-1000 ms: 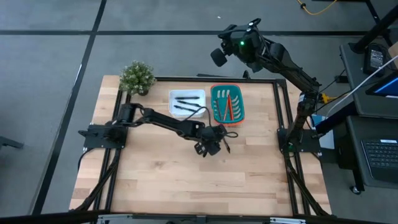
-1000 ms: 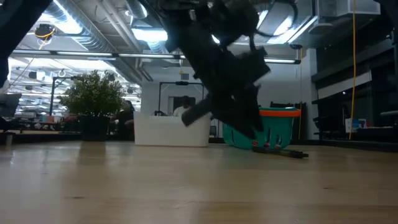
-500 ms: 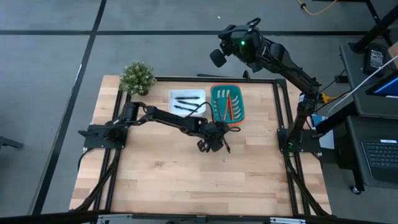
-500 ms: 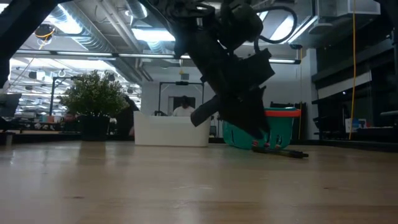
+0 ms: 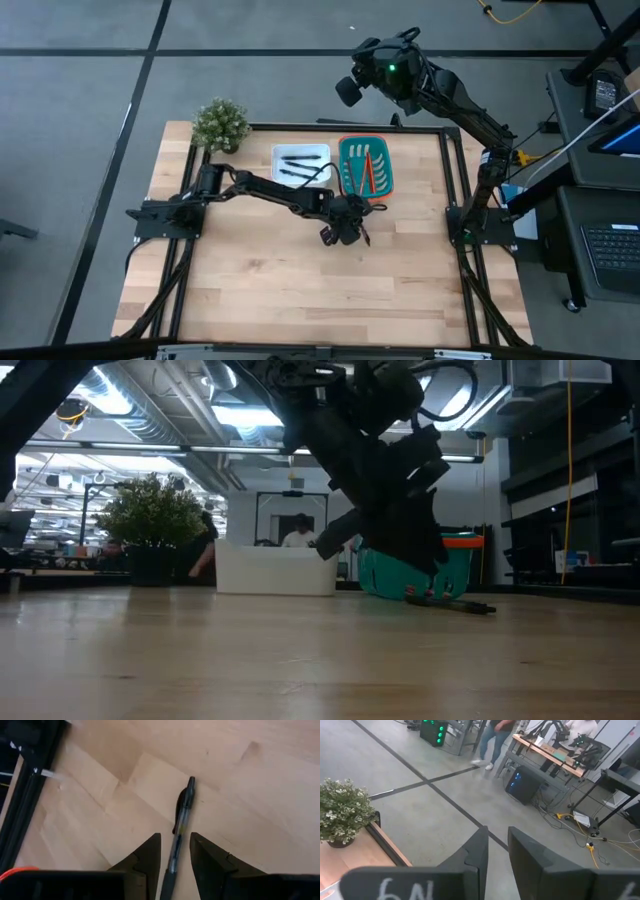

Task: Sort pens & pencils
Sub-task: Put the black ballpen into the white bin

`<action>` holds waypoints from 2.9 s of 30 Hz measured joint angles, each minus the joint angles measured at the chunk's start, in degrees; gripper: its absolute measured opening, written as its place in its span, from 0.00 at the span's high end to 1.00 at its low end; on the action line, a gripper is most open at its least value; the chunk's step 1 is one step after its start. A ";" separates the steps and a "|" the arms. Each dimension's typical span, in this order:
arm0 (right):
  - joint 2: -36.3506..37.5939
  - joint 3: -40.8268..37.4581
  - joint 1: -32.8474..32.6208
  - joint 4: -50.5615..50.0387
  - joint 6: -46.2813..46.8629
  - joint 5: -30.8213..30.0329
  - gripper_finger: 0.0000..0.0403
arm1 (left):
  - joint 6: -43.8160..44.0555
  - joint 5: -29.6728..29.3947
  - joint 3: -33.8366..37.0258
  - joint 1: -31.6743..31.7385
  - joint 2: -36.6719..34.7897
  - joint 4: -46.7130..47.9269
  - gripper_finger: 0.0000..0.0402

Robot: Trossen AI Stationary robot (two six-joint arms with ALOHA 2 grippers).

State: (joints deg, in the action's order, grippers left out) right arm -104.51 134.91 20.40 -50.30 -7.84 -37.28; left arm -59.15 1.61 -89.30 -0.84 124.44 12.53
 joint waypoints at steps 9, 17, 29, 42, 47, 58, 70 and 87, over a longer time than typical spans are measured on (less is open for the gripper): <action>0.00 0.00 0.00 0.44 -0.20 0.74 0.81 | -0.38 0.51 -0.97 0.35 3.70 -0.35 0.76; -0.02 -0.02 -0.02 0.06 -1.22 1.05 0.81 | -1.04 -1.55 -9.18 0.35 8.32 3.76 0.76; -0.02 -0.02 -0.01 -0.33 -1.43 1.12 0.81 | 0.22 2.32 -10.93 1.01 8.35 7.78 0.76; -0.02 -0.02 -0.02 -0.04 -1.42 1.49 0.81 | 2.69 7.14 -10.95 3.93 8.35 7.59 0.76; -0.02 -0.02 -0.02 0.10 -1.42 1.51 0.81 | 3.40 8.68 -10.95 4.56 8.35 7.89 0.76; -0.07 -0.02 0.00 1.50 -1.42 4.46 0.81 | 4.33 9.42 -11.31 5.08 10.68 6.72 0.76; -0.07 -0.02 -0.15 1.66 -1.49 4.50 0.81 | 6.16 8.25 -11.32 3.94 11.80 7.61 0.89; -0.07 -0.02 -1.16 1.68 -1.29 4.44 0.81 | 14.70 2.95 -11.21 -0.85 11.79 10.12 0.99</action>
State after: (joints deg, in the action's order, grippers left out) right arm -104.57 134.89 19.25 -48.62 -9.13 -32.84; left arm -44.45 4.56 -100.51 -1.69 136.24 22.65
